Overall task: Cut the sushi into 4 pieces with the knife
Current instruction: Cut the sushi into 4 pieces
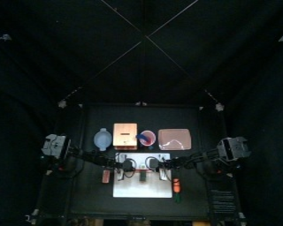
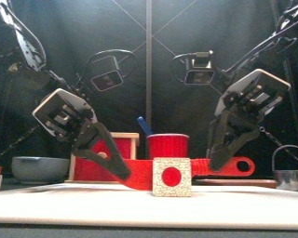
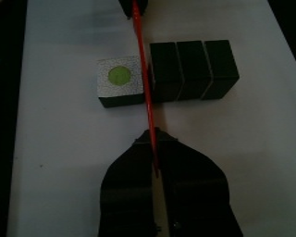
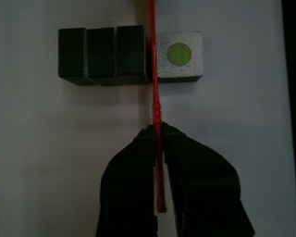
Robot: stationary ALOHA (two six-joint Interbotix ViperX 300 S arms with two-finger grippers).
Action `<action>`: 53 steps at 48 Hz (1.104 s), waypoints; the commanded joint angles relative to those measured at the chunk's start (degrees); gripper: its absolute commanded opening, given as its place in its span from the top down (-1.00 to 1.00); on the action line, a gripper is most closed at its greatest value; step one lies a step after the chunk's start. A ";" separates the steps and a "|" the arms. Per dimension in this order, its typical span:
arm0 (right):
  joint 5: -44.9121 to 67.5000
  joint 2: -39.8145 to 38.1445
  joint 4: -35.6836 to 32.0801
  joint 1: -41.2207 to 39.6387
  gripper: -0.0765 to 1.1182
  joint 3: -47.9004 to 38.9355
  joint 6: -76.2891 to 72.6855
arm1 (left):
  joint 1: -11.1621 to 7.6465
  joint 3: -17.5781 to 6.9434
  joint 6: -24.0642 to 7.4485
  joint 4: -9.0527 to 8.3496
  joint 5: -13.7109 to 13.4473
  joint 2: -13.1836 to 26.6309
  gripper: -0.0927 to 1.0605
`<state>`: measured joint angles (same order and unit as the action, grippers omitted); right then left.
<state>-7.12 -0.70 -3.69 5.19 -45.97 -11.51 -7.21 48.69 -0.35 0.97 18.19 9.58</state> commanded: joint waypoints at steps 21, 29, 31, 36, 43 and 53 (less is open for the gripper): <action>-0.62 -8.53 -0.79 -0.88 0.72 0.35 0.00 | 0.26 0.35 -0.09 -4.75 -0.79 -7.91 0.29; -0.62 -9.93 -0.53 0.79 0.72 0.35 0.00 | -1.23 0.26 -0.09 -4.83 -0.79 -9.40 0.29; -0.62 -9.84 -0.53 1.23 0.72 0.44 -0.09 | -1.67 0.35 -0.09 -4.75 -0.79 -9.32 0.29; -0.62 -9.58 0.26 2.02 0.72 0.26 -0.09 | -2.72 0.35 0.00 -4.57 -0.70 -8.70 0.29; -0.62 -8.61 0.97 2.11 0.72 0.00 -0.09 | -2.99 0.26 0.09 -4.48 -0.53 -7.21 0.29; -0.62 -6.50 1.05 2.11 0.72 -0.09 -0.09 | -2.90 -0.44 0.09 -4.48 -0.35 -5.71 0.29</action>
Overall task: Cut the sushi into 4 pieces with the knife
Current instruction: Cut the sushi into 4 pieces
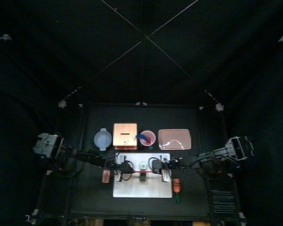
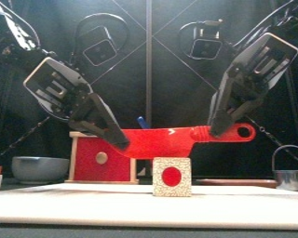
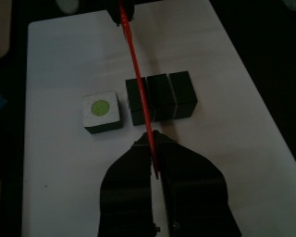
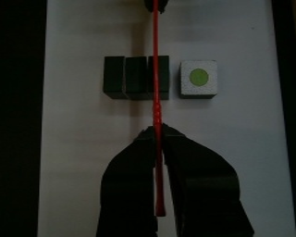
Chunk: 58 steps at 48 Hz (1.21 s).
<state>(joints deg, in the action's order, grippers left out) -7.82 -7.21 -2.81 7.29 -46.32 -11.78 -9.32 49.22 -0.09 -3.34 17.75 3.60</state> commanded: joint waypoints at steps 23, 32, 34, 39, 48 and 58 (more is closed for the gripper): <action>0.09 2.02 0.62 0.53 0.72 0.88 0.18 | -0.97 -1.23 0.09 -0.09 0.09 1.49 0.29; 0.00 2.02 0.62 0.88 0.72 0.88 0.18 | -0.97 -1.23 0.09 0.44 0.09 1.41 0.29; 0.09 2.02 0.62 0.88 0.72 0.97 0.18 | -0.97 -1.23 0.09 0.62 0.09 1.49 0.29; 0.09 1.85 0.44 0.88 0.72 1.32 0.18 | -0.97 -1.23 0.09 0.70 0.18 1.32 0.29; 0.09 0.62 0.35 1.23 0.72 1.85 0.26 | -0.97 -1.23 0.09 0.62 0.09 0.70 0.29; 0.00 0.97 0.79 1.58 0.72 1.32 0.18 | -1.41 -1.23 0.18 0.70 0.18 1.23 0.29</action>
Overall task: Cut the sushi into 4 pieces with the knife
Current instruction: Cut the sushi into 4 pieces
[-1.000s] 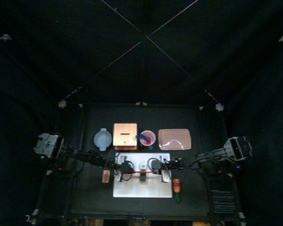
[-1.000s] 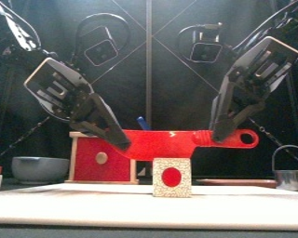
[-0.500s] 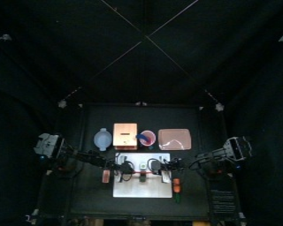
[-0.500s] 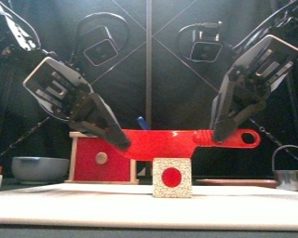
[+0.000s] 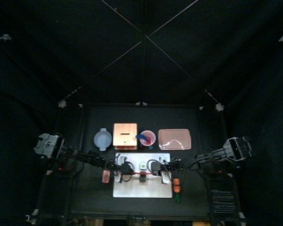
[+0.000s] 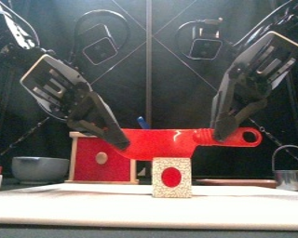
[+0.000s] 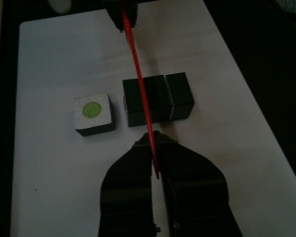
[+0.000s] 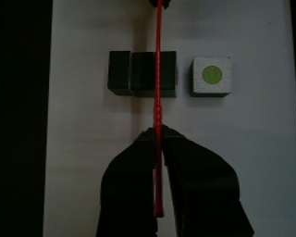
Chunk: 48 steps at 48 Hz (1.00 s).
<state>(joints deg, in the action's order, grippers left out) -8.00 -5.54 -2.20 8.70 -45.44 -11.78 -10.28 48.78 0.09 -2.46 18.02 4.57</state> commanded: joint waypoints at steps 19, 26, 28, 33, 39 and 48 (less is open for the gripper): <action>0.26 1.41 1.32 0.44 0.72 -0.09 0.18 | -0.79 -0.70 0.00 1.32 -0.18 2.55 0.29; 1.14 5.27 2.11 0.44 0.72 -0.26 0.18 | -0.79 -1.14 0.00 2.72 -0.18 5.89 0.29; 1.49 6.68 2.37 0.53 0.72 -0.09 0.26 | -0.79 -1.41 -0.09 3.43 -0.09 6.77 0.29; 1.49 8.44 2.55 0.53 0.72 0.09 0.26 | -0.79 -2.02 -0.35 4.57 -0.44 8.61 0.29; 1.41 8.79 2.37 0.44 0.72 0.26 0.26 | -0.79 -2.37 -0.44 4.75 -0.53 9.05 0.29; 0.70 7.29 2.02 0.18 0.72 0.26 0.26 | -0.35 -2.37 -0.53 4.48 -0.88 8.26 0.29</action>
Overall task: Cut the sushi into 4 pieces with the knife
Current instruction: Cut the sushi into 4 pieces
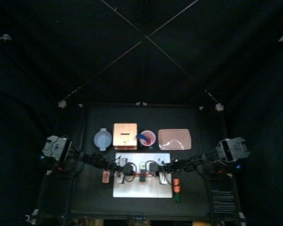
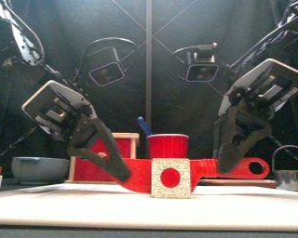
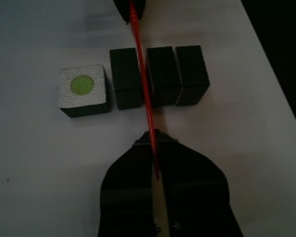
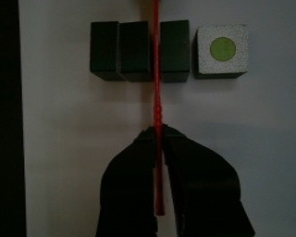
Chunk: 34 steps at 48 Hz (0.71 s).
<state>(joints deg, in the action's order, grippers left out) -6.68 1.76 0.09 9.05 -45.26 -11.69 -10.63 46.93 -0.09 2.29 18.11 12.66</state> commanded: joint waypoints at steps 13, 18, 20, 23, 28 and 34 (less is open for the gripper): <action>-1.93 -2.11 -2.02 -2.37 0.72 0.18 0.18 | 1.41 -0.62 -0.44 -2.11 -1.32 -0.53 0.29; -2.02 -2.81 -2.37 -3.34 0.72 0.09 0.18 | 2.37 -0.62 -0.44 -2.99 -1.41 -0.88 0.29; -2.20 -2.99 -2.46 -3.78 0.72 0.18 0.18 | 2.90 -0.62 -0.44 -3.43 -1.32 -1.14 0.29; -2.37 -3.25 -2.46 -4.31 0.72 0.09 0.18 | 3.60 -0.53 -0.44 -3.96 -1.41 -1.49 0.29; -2.46 -3.43 -2.72 -5.01 0.72 0.18 0.18 | 4.75 -0.44 -0.44 -4.57 -1.41 -1.93 0.29; -2.72 -3.78 -3.25 -5.01 0.72 0.44 0.26 | 5.27 -0.35 -0.44 -5.54 -1.49 -2.81 0.29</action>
<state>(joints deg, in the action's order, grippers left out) -9.05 -0.26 -2.81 4.75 -45.53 -11.51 -5.63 46.67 -0.09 -2.46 17.23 10.72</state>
